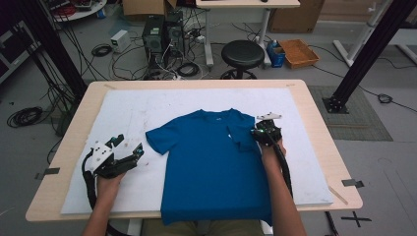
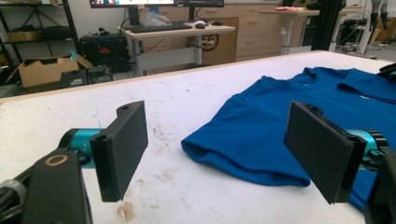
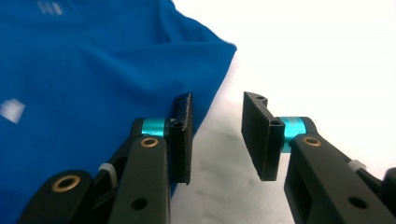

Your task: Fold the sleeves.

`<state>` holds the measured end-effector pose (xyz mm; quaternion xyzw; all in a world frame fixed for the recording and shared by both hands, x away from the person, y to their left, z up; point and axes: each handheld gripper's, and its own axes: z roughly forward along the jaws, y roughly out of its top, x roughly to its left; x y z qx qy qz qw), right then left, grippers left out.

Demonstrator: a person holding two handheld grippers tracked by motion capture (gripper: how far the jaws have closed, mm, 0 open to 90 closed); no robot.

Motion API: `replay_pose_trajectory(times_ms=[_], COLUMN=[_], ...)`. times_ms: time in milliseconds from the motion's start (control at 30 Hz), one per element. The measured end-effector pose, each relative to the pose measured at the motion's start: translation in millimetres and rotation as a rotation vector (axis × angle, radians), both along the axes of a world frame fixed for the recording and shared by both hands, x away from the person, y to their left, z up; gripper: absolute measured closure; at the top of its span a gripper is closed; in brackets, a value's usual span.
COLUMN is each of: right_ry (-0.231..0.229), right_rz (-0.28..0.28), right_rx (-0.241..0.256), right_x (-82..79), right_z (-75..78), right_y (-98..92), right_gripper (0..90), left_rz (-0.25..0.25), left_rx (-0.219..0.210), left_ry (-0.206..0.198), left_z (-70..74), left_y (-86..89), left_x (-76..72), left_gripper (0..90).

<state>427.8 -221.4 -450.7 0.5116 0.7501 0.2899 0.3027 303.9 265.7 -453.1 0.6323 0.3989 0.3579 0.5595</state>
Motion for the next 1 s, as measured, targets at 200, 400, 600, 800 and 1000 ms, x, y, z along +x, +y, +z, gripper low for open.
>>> replay_pose_trajectory(times_ms=[200,400,600,800,1000], right_ry=[-0.041,0.017,0.161,0.084,-0.159], right_rz=[-0.038,0.285,0.426,0.454,0.211], right_rx=[-0.012,0.163,0.185,0.319,0.33], right_x=[-5.4,-29.0,-39.4,-47.6,-56.8], right_z=[9.4,25.2,11.9,24.1,40.9], right_y=[-4.1,6.2,13.1,-1.2,-41.4], right_gripper=[55.0,82.5,89.0,61.7,31.9], left_rz=[0.002,0.004,0.008,0.035,0.1], left_rx=[-0.004,0.006,0.007,0.034,0.046], left_ry=[0.004,0.006,0.008,0.047,0.263], left_z=[0.0,0.2,0.3,1.9,10.7], left_y=[0.4,-0.5,-0.5,-3.9,-15.4], left_x=[0.3,0.1,0.5,3.6,18.5], left_gripper=[21.7,21.7,21.7,21.7,23.2])
